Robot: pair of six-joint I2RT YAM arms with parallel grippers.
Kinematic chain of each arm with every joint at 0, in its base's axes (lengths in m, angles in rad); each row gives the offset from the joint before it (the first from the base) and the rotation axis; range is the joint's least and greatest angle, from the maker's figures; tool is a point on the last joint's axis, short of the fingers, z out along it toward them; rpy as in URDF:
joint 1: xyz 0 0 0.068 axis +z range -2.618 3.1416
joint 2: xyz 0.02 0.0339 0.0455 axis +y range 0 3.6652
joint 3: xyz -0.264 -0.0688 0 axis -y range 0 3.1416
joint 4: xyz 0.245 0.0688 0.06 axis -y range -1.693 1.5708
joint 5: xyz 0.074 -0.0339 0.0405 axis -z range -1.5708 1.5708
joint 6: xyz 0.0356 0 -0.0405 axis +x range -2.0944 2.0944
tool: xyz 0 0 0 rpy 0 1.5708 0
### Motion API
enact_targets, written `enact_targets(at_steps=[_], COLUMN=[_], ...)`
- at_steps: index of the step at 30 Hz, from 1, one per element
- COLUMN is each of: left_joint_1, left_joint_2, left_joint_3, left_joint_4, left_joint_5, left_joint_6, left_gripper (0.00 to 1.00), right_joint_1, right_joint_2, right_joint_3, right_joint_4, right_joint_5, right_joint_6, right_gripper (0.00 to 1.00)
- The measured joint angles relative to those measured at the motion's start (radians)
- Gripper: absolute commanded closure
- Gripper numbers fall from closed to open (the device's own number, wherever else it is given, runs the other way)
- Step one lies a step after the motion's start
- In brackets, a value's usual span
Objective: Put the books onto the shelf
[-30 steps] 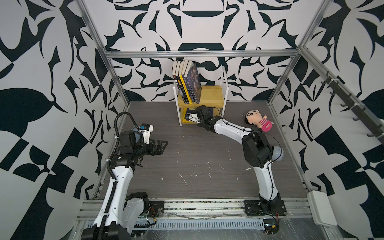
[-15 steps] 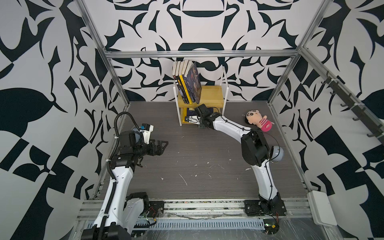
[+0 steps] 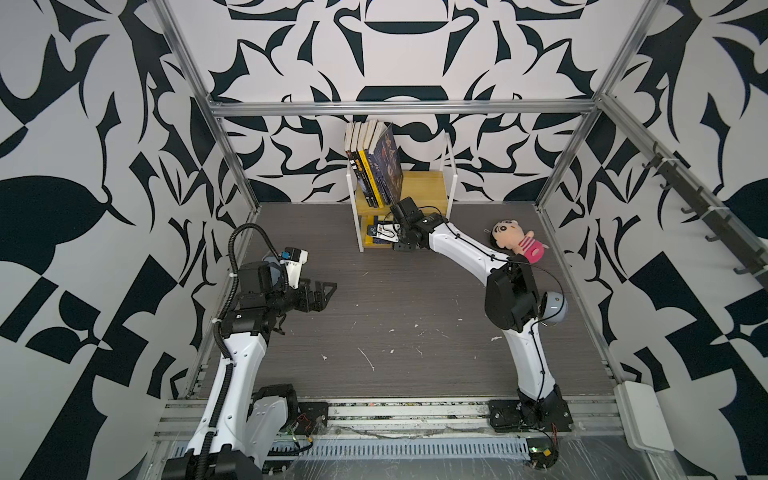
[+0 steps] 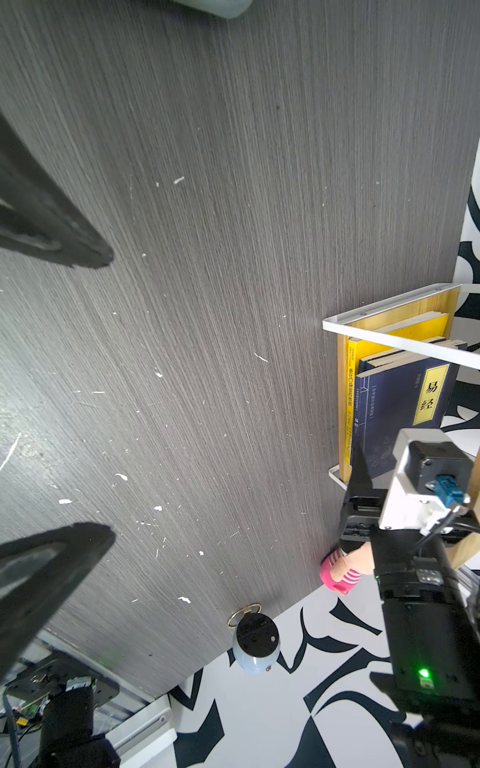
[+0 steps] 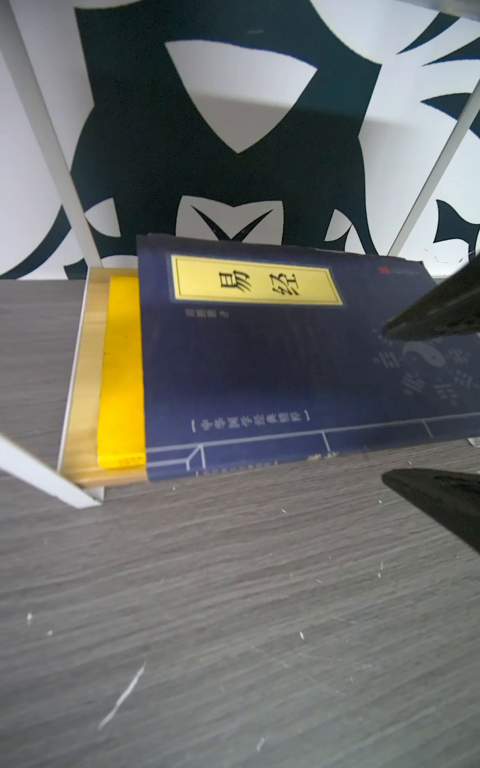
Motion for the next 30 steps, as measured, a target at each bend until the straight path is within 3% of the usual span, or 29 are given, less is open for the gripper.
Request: enact_targets(at_steps=[12, 30], left_joint_1=[0.002, 0.008], left_joint_2=[0.000, 0.000], left_joint_3=[0.000, 0.000], left_joint_4=[0.000, 0.000], left_joint_5=[0.000, 0.005], left_joint_6=[0.004, 0.004], left_gripper=[0.01, 0.01], right_joint_1=[-0.029, -0.037], right_joint_2=[0.058, 0.090], right_joint_3=[0.007, 0.044], right_joint_4=[-0.013, 0.049], right_joint_5=[-0.043, -0.028], right_joint_6=[0.025, 0.048], right_gripper=[0.44, 0.56])
